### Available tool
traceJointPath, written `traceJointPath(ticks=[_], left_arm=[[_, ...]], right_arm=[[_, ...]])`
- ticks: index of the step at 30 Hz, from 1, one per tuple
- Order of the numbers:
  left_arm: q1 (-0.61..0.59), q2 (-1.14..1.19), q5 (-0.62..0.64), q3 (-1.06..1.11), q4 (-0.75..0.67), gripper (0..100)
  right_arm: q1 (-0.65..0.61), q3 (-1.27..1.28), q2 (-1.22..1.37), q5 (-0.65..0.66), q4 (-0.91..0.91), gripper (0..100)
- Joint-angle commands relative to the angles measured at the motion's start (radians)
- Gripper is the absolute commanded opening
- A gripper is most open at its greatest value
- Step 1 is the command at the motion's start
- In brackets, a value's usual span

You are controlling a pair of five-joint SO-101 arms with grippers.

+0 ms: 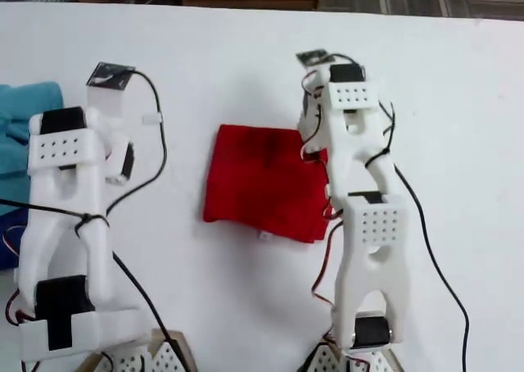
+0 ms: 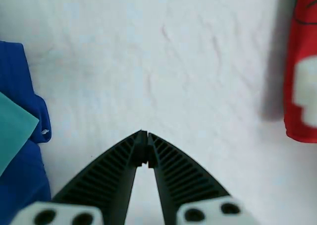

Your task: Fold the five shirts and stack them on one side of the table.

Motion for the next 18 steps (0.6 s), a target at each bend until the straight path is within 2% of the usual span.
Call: traceJointPath(ticks=[1, 3, 6, 8, 16, 18], left_arm=[[-0.009, -0.046, -0.005, -0.002, -0.008, 3], [-0.009, -0.046, -0.005, -0.002, -0.008, 3], [-0.009, -0.046, -0.005, -0.002, -0.008, 3], [-0.009, -0.046, -0.005, -0.002, -0.008, 3], [-0.009, -0.043, -0.005, -0.002, -0.011, 3], [-0.009, -0.043, -0.005, -0.002, -0.011, 3]], right_arm=[[-0.002, -0.028, 0.035, -0.002, 0.001, 15.6], [-0.002, -0.028, 0.048, -0.002, -0.01, 13.9], [-0.002, -0.04, 0.042, -0.005, -0.021, 0.5], [-0.002, -0.061, 0.03, -0.006, -0.016, 3.2], [-0.004, -0.209, -0.05, 0.003, 0.038, 1.9], [-0.005, -0.236, -0.056, 0.041, 0.039, 1.9]])
